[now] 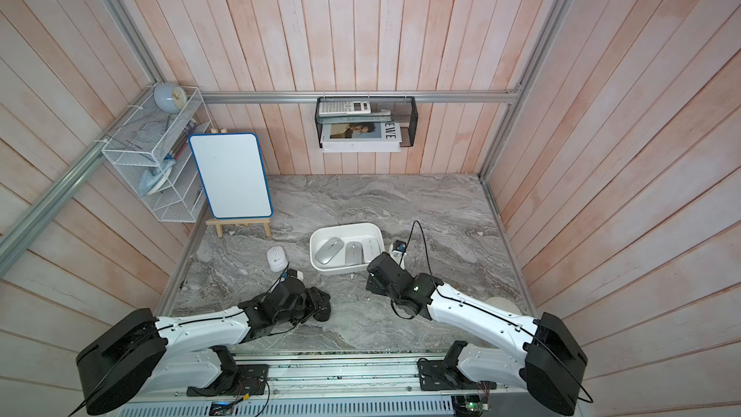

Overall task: Take out the mouse from the storage box
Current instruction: Place the mouse at the center of the board, then pick up the mouse from the storage box.

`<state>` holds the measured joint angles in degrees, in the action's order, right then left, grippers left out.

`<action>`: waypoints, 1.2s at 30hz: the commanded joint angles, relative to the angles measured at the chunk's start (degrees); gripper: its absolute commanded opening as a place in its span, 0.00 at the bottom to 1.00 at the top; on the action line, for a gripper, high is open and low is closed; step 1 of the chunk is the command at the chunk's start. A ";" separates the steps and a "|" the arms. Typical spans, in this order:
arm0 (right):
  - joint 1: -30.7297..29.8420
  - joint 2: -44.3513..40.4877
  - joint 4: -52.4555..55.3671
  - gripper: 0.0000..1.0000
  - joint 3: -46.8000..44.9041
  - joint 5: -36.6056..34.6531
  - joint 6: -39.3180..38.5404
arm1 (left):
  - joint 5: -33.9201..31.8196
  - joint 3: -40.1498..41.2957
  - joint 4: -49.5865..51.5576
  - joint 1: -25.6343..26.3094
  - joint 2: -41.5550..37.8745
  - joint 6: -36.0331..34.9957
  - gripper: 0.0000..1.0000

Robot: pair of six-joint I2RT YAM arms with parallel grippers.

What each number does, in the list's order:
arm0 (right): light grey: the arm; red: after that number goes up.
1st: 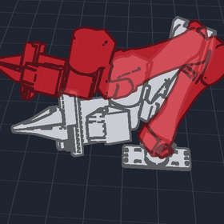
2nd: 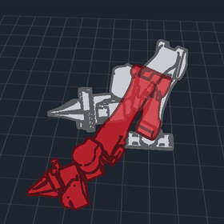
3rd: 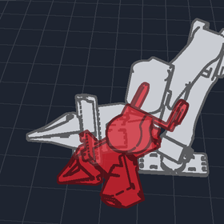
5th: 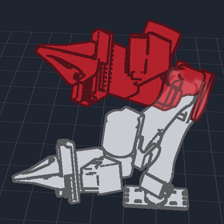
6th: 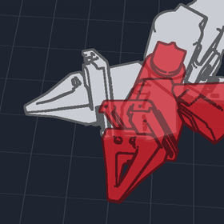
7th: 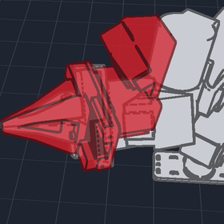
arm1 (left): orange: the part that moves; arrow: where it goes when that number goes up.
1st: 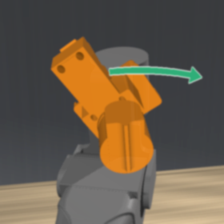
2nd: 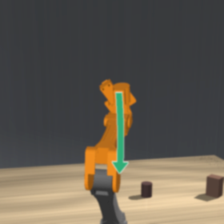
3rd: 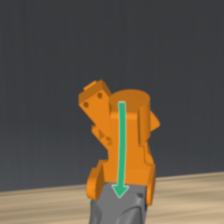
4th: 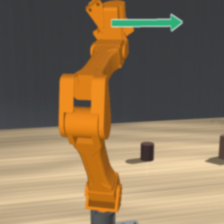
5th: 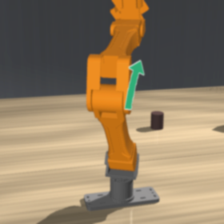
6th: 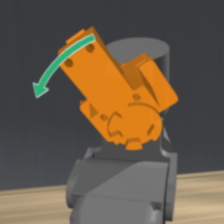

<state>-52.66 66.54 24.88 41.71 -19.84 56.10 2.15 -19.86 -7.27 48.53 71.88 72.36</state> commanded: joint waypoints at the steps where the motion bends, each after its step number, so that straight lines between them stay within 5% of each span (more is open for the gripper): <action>1: 0.37 0.34 0.25 0.78 1.61 -0.18 0.29 | -2.50 0.11 9.21 -0.46 -0.77 -1.48 0.67; 16: 0.35 0.97 1.28 0.78 3.48 -0.67 -1.31 | -21.66 -15.46 39.53 -0.39 -5.61 -15.32 0.97; 27: 0.37 5.97 2.88 0.79 10.12 -0.82 -5.65 | -35.73 -23.00 44.10 -0.52 -10.88 -31.05 1.00; 36: 0.37 24.13 8.73 0.79 28.23 -0.12 -7.73 | -41.44 -17.08 36.49 -4.06 -18.13 -38.55 1.00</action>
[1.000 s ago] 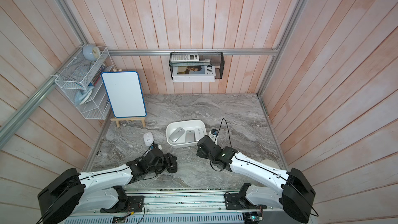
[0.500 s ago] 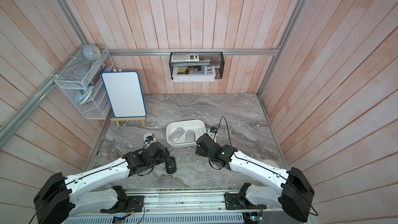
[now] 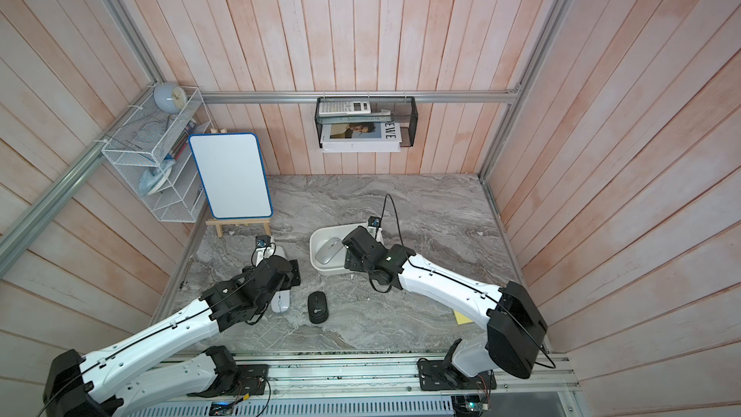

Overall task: Take out the mouse from the storage box
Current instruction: Pick up the mouse from the storage box.

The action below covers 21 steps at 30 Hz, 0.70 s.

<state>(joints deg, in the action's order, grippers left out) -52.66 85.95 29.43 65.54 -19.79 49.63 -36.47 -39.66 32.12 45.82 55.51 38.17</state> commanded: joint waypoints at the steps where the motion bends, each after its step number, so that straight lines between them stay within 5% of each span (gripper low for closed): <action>1: 0.37 7.53 5.61 0.79 6.88 -0.16 -0.91 | -2.70 3.36 -3.76 -1.81 -1.80 -4.79 1.00; 14: 1.37 36.97 22.33 0.81 39.18 6.54 3.14 | -1.33 8.90 -9.01 -2.32 -9.28 -6.54 1.00; 21: 1.70 43.07 22.95 0.81 44.96 6.43 6.52 | -1.24 9.60 -8.78 -2.32 -11.74 -6.50 1.00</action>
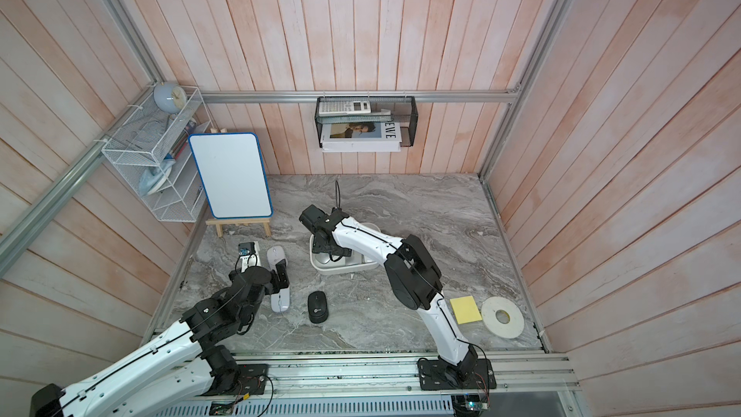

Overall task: Take out the mouse from the storage box
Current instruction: Pick up the mouse from the storage box.

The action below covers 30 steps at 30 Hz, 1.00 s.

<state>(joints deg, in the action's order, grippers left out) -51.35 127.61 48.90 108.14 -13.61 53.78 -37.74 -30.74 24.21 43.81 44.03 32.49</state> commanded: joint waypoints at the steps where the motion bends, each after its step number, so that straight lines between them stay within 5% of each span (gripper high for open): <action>1: 0.54 1.98 3.55 0.81 2.82 0.26 3.08 | 0.10 0.68 -0.87 -0.31 -0.38 -0.78 1.00; 10: 0.93 7.72 3.30 0.81 9.00 3.15 4.51 | 1.34 0.73 -1.38 -0.30 -0.69 -1.20 1.00; 30: 1.12 11.83 2.73 0.80 7.89 -0.52 16.60 | 2.23 2.09 -3.81 -0.31 -1.08 -2.12 1.00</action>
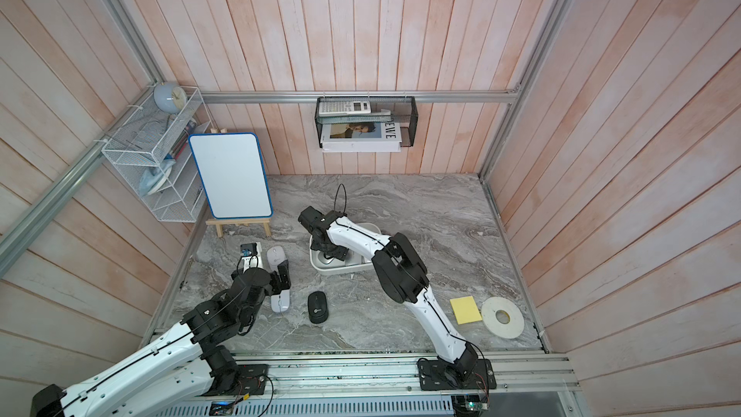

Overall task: Take out the mouse from the storage box
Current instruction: Pick up the mouse from the storage box.

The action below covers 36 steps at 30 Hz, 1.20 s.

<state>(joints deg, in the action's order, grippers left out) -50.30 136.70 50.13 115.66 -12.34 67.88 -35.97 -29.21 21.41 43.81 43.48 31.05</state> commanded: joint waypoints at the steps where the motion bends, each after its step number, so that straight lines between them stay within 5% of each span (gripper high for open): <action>1: 0.05 3.23 1.93 0.79 0.97 -1.87 2.72 | 0.46 0.60 -1.04 -0.31 -0.61 -0.62 1.00; 16: -0.28 2.18 5.08 0.67 0.97 -7.41 1.51 | -0.15 0.12 0.43 -0.31 -1.80 -0.11 1.00; 30: 0.01 4.60 3.38 0.74 1.79 -5.08 0.90 | -0.16 0.69 0.29 -0.31 -3.40 -0.23 1.00; 36: 0.24 3.42 0.70 0.61 -1.34 -4.31 1.03 | -0.06 0.76 0.17 -0.31 -3.32 -0.22 1.00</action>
<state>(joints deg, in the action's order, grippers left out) -50.50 138.43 51.86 117.12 -17.17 68.73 -36.01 -29.12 21.61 43.81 40.69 31.07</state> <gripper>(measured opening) 0.628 0.996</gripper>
